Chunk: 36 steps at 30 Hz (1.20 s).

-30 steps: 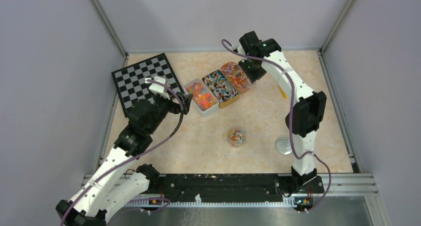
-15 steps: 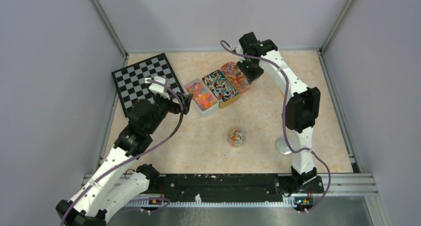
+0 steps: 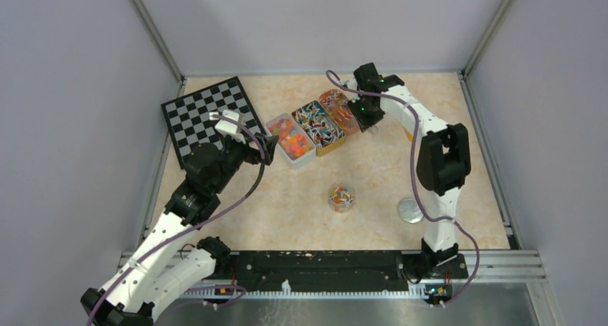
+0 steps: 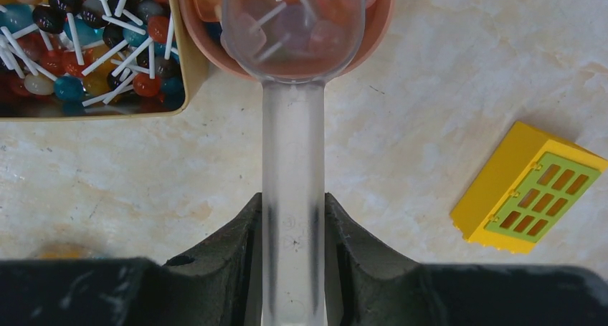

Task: Pack the candies
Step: Scoop the fake candies from the storage box.

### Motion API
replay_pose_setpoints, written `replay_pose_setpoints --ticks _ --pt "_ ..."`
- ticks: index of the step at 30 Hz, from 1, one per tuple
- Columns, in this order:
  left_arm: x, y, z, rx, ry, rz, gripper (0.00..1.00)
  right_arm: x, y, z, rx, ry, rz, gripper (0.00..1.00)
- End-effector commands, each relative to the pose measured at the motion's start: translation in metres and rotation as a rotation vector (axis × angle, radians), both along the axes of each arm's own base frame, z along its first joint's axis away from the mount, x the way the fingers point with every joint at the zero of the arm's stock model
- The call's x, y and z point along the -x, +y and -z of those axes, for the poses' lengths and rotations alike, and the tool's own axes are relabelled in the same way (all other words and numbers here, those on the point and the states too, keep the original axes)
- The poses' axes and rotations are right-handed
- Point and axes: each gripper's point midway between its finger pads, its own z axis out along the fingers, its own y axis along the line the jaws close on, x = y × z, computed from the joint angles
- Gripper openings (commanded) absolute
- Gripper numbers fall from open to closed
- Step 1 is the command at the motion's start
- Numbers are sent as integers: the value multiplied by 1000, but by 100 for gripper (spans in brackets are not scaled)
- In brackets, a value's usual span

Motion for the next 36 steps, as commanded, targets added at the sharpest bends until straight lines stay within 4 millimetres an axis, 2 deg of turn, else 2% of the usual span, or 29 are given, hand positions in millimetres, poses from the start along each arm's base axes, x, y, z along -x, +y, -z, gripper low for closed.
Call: replay_pose_setpoints --ticks 1,13,22,36 --pt "0 -1 -17 27 -48 6 99 -4 2 -26 -69 -86 -10 0" --pt "0 -1 -16 27 -44 6 99 0 3 -14 -122 -139 -48 0" --pt "1 -2 -17 27 -46 8 99 0 -1 6 -135 -166 -42 0" --pt "1 -2 -17 28 -46 7 99 5 -2 17 -171 -227 -49 0"
